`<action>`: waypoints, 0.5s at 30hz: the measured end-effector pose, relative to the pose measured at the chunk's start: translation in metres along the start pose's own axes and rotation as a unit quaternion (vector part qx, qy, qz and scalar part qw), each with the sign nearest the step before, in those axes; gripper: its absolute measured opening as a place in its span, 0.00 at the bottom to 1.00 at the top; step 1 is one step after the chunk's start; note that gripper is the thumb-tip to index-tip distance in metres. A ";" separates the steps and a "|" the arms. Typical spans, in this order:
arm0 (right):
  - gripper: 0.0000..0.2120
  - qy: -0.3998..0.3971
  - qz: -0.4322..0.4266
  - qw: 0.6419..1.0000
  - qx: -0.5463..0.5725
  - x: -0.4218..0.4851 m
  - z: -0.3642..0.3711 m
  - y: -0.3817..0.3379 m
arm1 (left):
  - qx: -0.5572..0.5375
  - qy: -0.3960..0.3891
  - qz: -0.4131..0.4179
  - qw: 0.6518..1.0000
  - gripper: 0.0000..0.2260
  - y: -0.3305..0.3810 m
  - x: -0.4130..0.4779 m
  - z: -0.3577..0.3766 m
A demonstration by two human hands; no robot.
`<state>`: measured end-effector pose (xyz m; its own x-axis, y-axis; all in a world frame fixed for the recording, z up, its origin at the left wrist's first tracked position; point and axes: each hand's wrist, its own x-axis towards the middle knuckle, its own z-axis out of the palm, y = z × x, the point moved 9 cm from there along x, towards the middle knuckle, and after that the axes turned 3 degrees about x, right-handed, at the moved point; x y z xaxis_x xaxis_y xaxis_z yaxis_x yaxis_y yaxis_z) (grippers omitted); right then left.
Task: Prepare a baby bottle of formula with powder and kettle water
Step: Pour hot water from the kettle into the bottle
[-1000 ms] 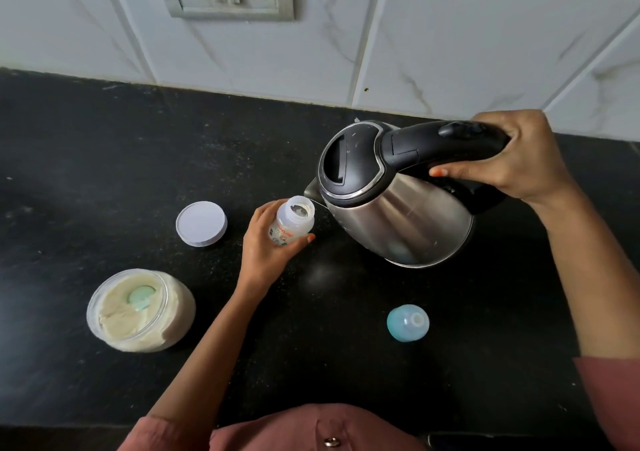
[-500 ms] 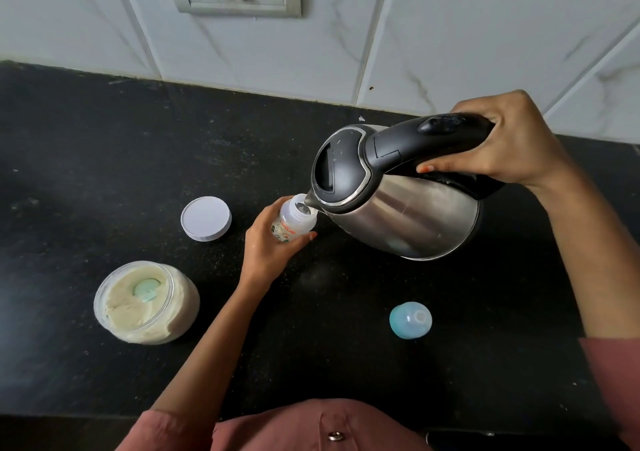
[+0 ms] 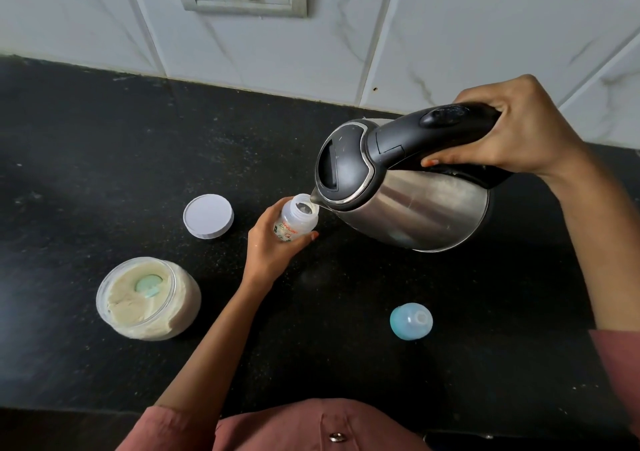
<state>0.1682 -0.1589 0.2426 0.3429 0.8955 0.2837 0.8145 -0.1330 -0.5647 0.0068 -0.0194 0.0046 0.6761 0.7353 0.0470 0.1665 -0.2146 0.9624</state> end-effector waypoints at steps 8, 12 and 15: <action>0.18 -0.017 -0.010 0.999 -0.026 0.005 0.001 -0.006 | 0.002 0.001 0.002 1.000 0.29 0.001 -0.001 0.001; 0.18 -0.017 -0.012 0.999 -0.028 0.006 0.001 -0.007 | 0.001 -0.001 0.002 1.000 0.28 0.000 0.000 0.002; 0.18 -0.019 -0.015 0.999 -0.029 0.008 0.001 -0.008 | -0.003 0.001 0.003 1.000 0.28 -0.002 0.000 0.003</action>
<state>0.1641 -0.1505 0.2489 0.3001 0.9152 0.2692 0.8504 -0.1288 -0.5101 0.0086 -0.0206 0.0024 0.6764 0.7346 0.0539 0.1582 -0.2163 0.9634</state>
